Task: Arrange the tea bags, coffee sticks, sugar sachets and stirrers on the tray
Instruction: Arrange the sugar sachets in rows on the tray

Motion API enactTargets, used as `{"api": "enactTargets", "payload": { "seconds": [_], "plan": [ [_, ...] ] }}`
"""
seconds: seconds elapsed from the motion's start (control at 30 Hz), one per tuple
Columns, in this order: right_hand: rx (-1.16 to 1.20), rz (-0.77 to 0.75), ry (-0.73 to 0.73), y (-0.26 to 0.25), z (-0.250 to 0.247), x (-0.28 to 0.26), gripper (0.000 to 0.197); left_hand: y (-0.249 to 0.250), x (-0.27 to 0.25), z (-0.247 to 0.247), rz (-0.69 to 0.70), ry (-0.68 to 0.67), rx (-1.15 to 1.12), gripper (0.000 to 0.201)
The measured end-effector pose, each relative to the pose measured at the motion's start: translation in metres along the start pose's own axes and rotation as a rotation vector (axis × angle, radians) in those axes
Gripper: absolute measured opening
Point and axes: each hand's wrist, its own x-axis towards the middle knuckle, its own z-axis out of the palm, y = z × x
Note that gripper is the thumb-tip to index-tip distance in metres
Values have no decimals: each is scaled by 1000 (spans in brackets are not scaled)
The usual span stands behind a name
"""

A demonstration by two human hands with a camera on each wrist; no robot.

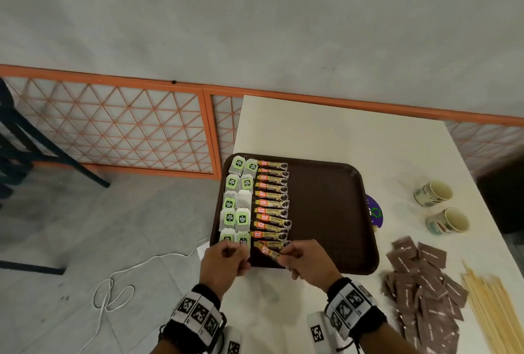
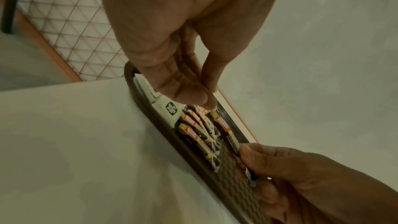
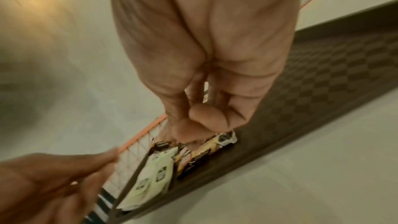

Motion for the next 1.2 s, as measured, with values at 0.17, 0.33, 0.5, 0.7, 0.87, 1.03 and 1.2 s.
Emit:
{"api": "enactTargets", "payload": {
  "seconds": [0.17,0.33,0.5,0.7,0.87,1.03,1.2],
  "plan": [
    [-255,5,12,-3,4,28,4,-13,0,-20,11,-81,157,15],
    [-405,84,24,-7,7,40,4,-17,1,-28,32,-162,242,15],
    [-419,58,139,-10,12,32,4,-8,-2,-19,98,-244,340,16],
    [-252,30,305,24,-14,-21,2,14,-14,30,206,-379,479,27],
    [-125,231,410,108,-48,-100,11,13,-25,95,292,-576,657,24],
    [-103,357,483,181,-106,-167,12,-11,-39,169,305,-680,830,22],
    [-196,285,658,220,-168,-176,9,-13,-52,255,398,-679,903,23]
  ]
}}
